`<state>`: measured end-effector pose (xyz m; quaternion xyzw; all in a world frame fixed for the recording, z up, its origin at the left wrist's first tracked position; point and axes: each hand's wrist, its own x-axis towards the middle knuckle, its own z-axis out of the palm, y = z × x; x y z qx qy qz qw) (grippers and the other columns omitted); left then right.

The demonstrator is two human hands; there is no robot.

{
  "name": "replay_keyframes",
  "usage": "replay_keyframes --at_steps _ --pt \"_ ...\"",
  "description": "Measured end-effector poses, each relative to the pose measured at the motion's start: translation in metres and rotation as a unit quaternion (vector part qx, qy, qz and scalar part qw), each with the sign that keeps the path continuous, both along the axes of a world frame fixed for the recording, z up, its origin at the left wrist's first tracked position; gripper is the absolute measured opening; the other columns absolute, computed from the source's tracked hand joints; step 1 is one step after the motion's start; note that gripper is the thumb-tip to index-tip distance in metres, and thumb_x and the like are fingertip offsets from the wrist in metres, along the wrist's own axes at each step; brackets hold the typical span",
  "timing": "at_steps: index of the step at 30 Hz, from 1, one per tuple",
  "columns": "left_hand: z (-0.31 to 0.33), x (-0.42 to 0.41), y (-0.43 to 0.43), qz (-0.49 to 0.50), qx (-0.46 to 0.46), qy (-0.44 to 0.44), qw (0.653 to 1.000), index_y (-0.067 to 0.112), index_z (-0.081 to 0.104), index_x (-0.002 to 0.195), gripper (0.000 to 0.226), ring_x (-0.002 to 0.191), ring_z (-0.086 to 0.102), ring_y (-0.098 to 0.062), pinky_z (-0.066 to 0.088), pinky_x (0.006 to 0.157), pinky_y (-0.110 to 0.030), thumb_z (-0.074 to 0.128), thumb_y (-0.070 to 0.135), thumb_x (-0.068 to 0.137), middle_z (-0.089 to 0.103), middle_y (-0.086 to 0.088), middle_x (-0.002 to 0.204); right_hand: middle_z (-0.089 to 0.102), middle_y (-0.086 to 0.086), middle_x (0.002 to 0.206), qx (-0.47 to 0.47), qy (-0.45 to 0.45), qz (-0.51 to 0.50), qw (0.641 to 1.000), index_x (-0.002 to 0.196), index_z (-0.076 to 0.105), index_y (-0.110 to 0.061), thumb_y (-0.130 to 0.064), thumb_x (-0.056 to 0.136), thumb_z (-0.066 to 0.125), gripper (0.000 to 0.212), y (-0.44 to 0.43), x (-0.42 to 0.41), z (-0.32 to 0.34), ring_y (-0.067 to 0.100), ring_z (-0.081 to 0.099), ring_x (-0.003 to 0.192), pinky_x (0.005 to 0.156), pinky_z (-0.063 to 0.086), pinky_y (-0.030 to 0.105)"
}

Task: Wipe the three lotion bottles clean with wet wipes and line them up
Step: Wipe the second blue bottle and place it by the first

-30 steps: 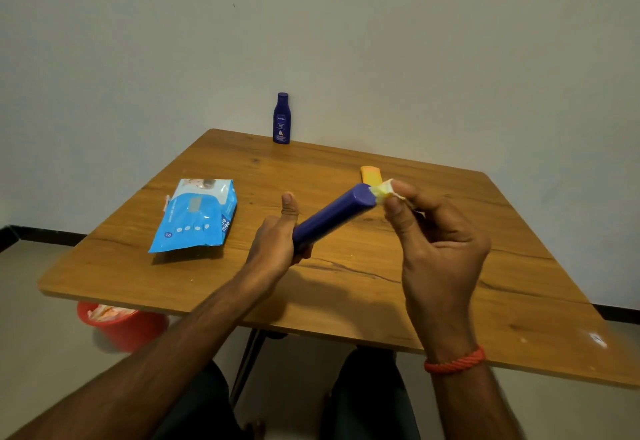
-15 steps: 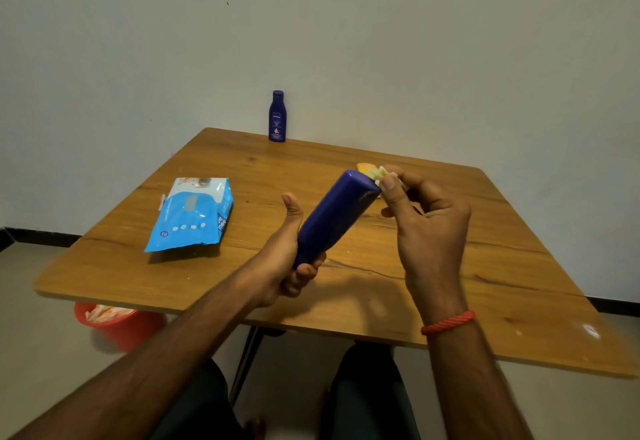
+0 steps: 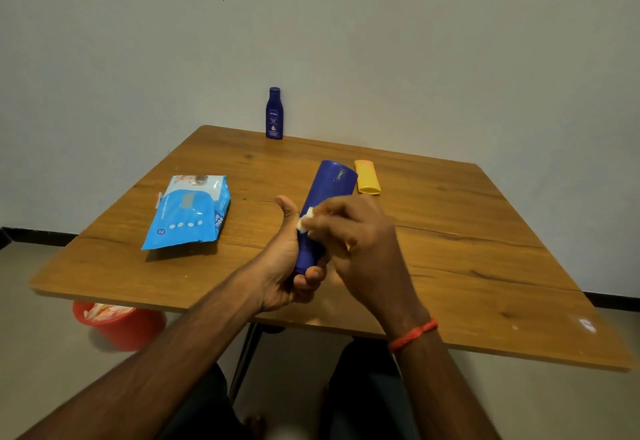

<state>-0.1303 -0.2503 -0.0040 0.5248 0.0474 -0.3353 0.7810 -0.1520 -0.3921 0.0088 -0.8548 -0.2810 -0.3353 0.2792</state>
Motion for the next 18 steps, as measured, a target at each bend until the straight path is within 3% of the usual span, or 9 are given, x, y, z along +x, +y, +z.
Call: replay_keyframes --at_steps 4,8,14,18 --pt "-0.007 -0.001 0.005 0.018 0.035 -0.030 0.999 0.017 0.056 0.071 0.088 0.038 0.037 -0.008 0.026 0.039 -0.016 0.019 0.097 0.066 0.044 -0.002 0.052 0.065 0.001 0.107 -0.068 0.014 0.032 0.997 0.107 0.075 -0.017 -0.016 0.086 0.063 0.024 -0.001 -0.010 -0.007 0.016 0.056 0.099 0.081 0.048 0.026" --pt "-0.005 -0.002 0.002 -0.032 0.046 -0.050 0.997 0.013 0.055 0.060 0.096 0.036 0.037 -0.008 0.025 0.036 -0.017 0.010 0.098 0.065 0.044 0.000 0.049 0.064 0.007 0.101 0.060 -0.009 -0.067 0.996 0.108 0.073 -0.011 -0.015 0.090 0.068 0.019 -0.006 0.004 0.009 0.013 0.058 0.092 0.077 0.052 0.024" --pt "0.003 -0.001 0.001 -0.047 0.076 -0.079 0.993 0.013 0.055 0.060 0.094 0.037 0.035 -0.009 0.026 0.037 -0.019 0.011 0.096 0.068 0.043 0.000 0.049 0.066 0.007 0.097 0.133 -0.064 -0.170 0.974 0.106 0.073 -0.009 -0.012 0.087 0.074 0.020 -0.012 0.023 0.040 0.007 0.055 0.087 0.074 0.041 0.006" --pt "0.004 -0.003 0.001 -0.051 0.072 -0.087 0.992 0.012 0.055 0.063 0.091 0.035 0.036 -0.008 0.027 0.035 -0.018 0.012 0.092 0.074 0.046 0.001 0.048 0.066 0.007 0.098 0.149 -0.082 -0.192 0.967 0.108 0.072 -0.010 -0.017 0.090 0.071 0.019 -0.007 0.024 0.035 0.014 0.060 0.088 0.073 0.054 0.024"
